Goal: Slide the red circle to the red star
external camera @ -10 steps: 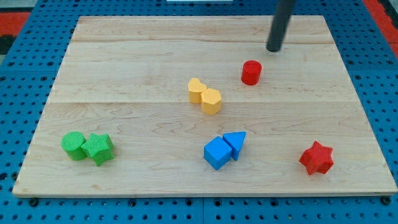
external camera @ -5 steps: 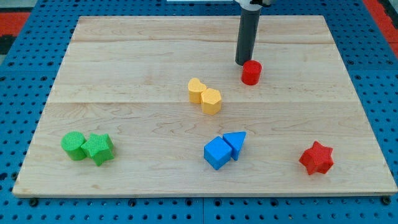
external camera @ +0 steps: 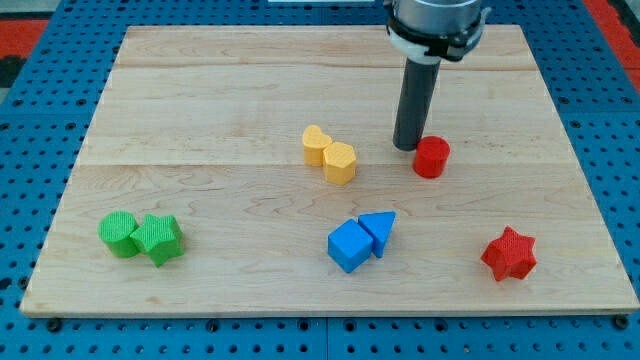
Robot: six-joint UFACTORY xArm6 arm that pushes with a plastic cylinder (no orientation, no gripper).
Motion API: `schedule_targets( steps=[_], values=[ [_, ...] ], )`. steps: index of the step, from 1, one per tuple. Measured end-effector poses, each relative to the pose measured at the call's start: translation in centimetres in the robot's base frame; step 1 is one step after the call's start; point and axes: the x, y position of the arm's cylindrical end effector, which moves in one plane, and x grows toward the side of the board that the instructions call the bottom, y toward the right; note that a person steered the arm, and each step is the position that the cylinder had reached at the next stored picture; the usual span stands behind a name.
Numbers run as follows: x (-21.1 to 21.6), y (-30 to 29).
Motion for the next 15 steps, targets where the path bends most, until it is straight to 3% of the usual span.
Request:
schedule_targets(
  steps=[5,11,13,15],
  values=[
    [0.4,5.3],
    [0.9,6.6],
    [5.7,6.1],
    [6.2,6.1]
  ],
)
